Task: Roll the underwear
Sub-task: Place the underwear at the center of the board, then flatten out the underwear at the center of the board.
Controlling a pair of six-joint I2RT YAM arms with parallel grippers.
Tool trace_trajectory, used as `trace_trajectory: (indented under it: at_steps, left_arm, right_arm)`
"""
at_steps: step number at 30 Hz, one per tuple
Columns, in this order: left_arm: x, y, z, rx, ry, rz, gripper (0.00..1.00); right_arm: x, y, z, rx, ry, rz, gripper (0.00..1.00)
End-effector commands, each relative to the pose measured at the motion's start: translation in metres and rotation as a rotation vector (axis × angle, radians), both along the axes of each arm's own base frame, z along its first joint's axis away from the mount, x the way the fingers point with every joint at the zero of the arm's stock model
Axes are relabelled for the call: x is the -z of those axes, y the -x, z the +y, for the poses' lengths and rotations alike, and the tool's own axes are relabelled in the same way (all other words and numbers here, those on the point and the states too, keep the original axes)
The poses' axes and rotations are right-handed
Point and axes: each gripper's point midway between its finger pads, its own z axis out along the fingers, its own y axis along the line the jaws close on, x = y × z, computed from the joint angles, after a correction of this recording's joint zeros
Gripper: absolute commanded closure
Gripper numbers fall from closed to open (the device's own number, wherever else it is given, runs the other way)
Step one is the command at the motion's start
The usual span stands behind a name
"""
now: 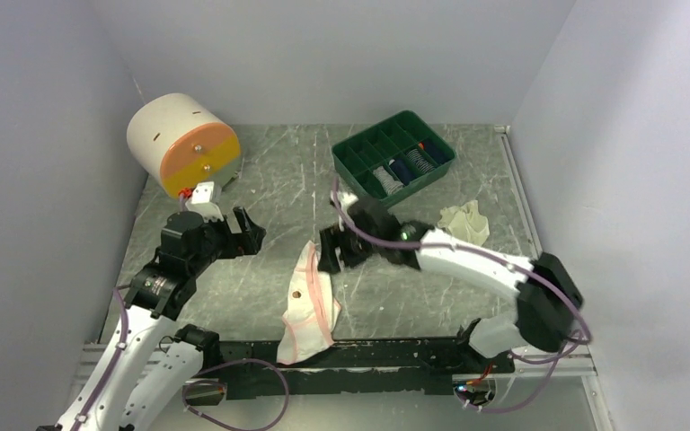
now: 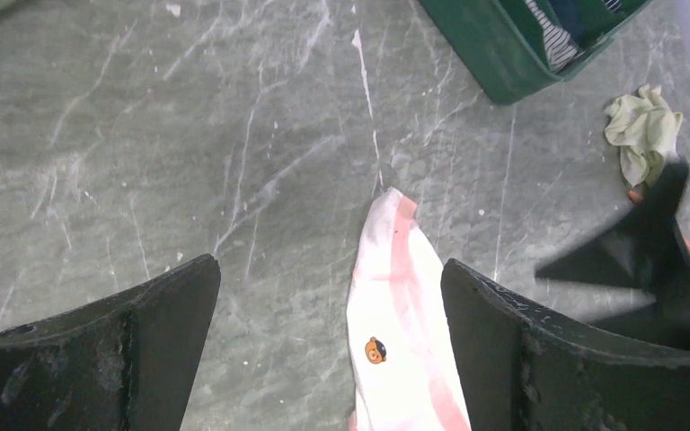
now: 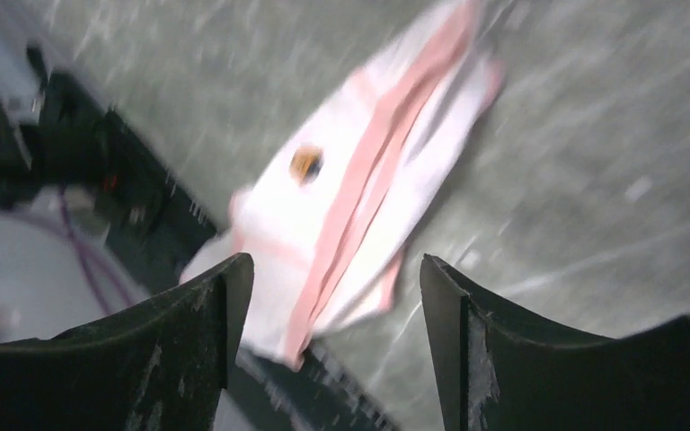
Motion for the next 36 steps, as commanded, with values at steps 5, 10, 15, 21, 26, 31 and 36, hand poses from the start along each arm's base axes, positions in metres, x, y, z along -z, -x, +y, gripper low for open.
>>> trace_trajectory:
  at_steps: [5,10,15,21,26,31,36]
  left_arm:
    - [0.014,-0.008,-0.006,0.001,0.012,0.029,0.02]
    - [0.018,-0.013,-0.006,0.006,-0.009,0.033,0.02]
    - [0.021,-0.012,-0.006,0.01,-0.014,0.039,0.02]
    - [0.009,-0.008,0.009,-0.069,-0.01,-0.01,0.02]
    - [0.003,-0.007,0.011,-0.084,0.011,-0.052,0.02]
    - [0.003,-0.007,0.015,-0.101,-0.004,-0.042,0.02]
    - [0.006,-0.008,0.011,-0.084,0.0,-0.034,0.02]
  right_arm:
    - [0.034,0.131,-0.011,0.147,-0.171,0.245,0.3]
    - [0.061,0.162,-0.002,0.17,-0.194,0.346,0.35]
    - [0.071,0.165,0.015,0.159,-0.191,0.354,0.38]
    - [0.085,0.162,0.014,0.213,-0.143,0.373,0.48]
    - [0.084,0.162,0.015,0.216,-0.151,0.381,0.61]
    - [0.081,0.167,0.022,0.187,-0.179,0.405,0.62]
    - [0.076,0.171,0.028,0.148,-0.205,0.414,0.76]
